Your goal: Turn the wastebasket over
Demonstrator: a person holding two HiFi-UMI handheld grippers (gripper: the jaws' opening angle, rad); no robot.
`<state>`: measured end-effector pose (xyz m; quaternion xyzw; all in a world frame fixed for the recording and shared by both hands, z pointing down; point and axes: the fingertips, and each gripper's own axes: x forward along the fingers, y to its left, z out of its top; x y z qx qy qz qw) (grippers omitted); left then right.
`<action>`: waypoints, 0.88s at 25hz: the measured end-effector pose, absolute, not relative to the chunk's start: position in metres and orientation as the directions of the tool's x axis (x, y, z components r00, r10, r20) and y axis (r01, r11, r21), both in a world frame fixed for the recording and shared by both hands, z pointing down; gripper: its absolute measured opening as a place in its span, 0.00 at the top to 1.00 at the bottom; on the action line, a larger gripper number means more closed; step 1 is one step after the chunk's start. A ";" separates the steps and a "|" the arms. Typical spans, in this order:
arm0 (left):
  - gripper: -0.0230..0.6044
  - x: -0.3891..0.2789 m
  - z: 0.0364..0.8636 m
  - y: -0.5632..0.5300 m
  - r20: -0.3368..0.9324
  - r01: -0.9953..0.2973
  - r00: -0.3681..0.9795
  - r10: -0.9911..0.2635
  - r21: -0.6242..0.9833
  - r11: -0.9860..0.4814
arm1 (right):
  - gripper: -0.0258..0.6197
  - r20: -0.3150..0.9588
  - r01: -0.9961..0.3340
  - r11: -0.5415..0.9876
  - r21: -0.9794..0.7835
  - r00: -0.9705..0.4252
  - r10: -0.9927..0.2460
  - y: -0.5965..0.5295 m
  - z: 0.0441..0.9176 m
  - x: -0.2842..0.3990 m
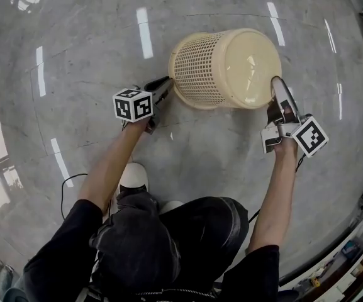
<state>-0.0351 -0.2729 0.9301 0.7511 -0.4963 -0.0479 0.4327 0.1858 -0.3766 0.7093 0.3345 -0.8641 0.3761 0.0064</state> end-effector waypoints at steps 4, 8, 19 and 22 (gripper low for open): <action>0.91 -0.037 0.921 -0.279 0.366 -0.732 0.469 -0.804 0.670 -0.122 | 0.64 0.256 -0.579 0.494 -0.649 -0.777 -0.575 -0.371 0.707 0.194; 0.92 -0.047 0.906 -0.285 0.345 -0.772 0.423 -0.838 0.621 -0.134 | 0.64 0.228 -0.567 0.525 -0.635 -0.787 -0.574 -0.363 0.705 0.199; 0.93 -0.105 0.840 -0.296 0.303 -0.897 0.314 -0.900 0.405 -0.177 | 0.64 0.404 -0.743 0.593 -0.311 -0.668 -0.625 -0.344 0.714 0.197; 0.93 -0.123 0.812 -0.296 0.283 -0.924 0.278 -0.918 0.342 -0.174 | 0.65 0.452 -0.750 0.604 -0.269 -0.652 -0.609 -0.338 0.721 0.191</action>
